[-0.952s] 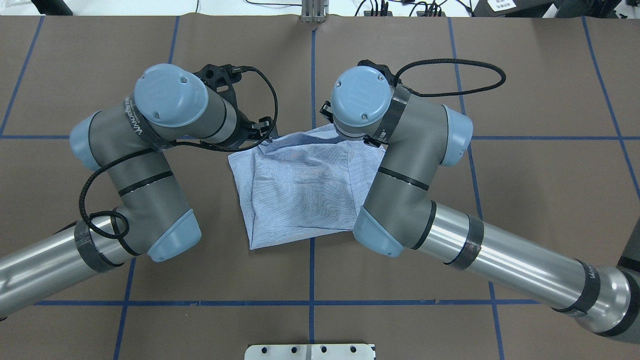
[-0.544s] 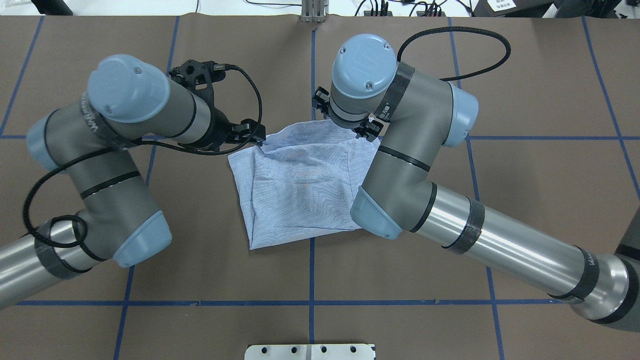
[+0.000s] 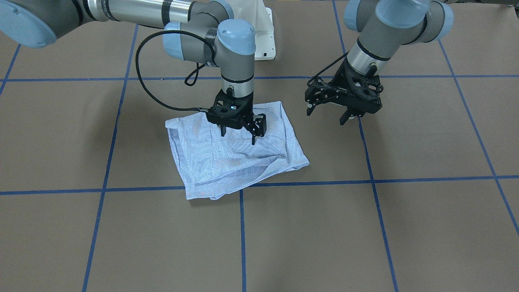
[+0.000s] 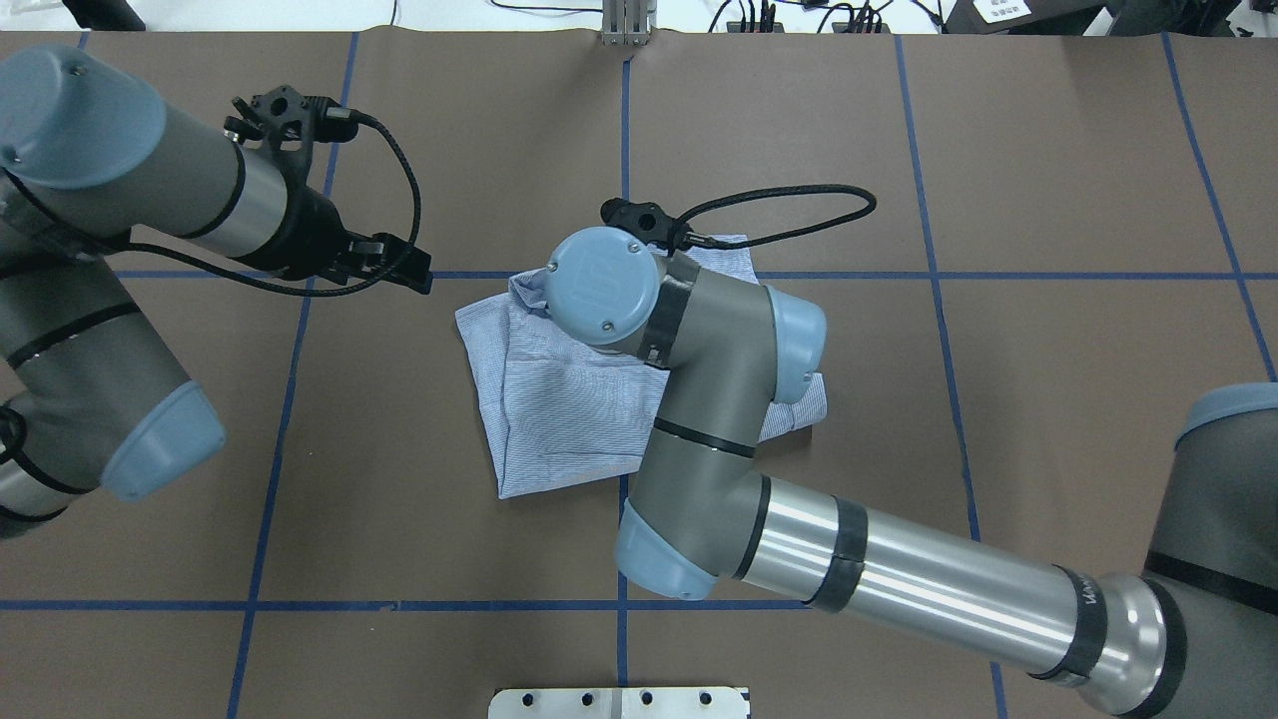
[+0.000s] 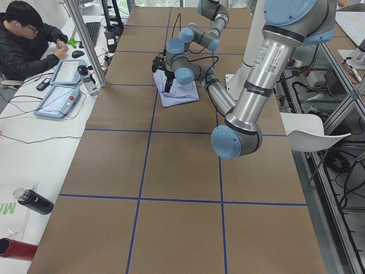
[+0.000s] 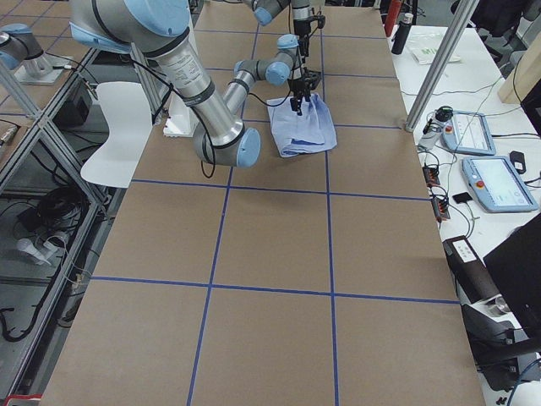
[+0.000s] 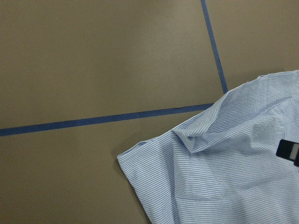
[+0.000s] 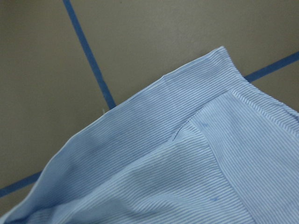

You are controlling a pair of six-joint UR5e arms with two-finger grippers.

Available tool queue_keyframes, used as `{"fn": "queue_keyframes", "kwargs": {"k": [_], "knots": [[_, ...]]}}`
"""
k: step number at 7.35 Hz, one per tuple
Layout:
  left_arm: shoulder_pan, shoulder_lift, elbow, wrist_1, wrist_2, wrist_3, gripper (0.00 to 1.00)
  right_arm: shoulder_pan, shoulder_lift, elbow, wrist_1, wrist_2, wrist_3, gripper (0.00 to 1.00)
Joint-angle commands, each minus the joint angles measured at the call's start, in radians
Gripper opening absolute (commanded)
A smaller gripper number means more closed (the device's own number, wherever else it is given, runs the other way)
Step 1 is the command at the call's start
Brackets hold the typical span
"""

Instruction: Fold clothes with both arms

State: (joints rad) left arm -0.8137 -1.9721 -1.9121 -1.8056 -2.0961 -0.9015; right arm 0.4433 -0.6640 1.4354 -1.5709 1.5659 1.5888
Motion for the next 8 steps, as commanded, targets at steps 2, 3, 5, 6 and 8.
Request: {"fn": "queue_keyframes", "kwargs": {"k": [2, 3, 5, 6, 8], "knots": [[-0.084, 0.035, -0.002, 0.017, -0.071, 0.122, 1.0, -0.02, 0.132, -0.205, 0.006, -0.081, -0.189, 1.0], [-0.093, 0.035, -0.001, 0.017, -0.073, 0.122, 1.0, -0.021, 0.141, -0.237, 0.008, -0.105, -0.225, 1.0], [-0.1, 0.035, -0.002, 0.017, -0.074, 0.122, 1.0, -0.017, 0.191, -0.352, 0.129, -0.168, -0.243, 1.0], [-0.108, 0.035, -0.004, 0.017, -0.094, 0.122, 1.0, -0.015, 0.196, -0.43, 0.258, -0.226, -0.248, 1.0], [-0.116, 0.035, -0.004, 0.017, -0.111, 0.122, 1.0, 0.032, 0.245, -0.444, 0.293, -0.239, -0.276, 1.0]]}}
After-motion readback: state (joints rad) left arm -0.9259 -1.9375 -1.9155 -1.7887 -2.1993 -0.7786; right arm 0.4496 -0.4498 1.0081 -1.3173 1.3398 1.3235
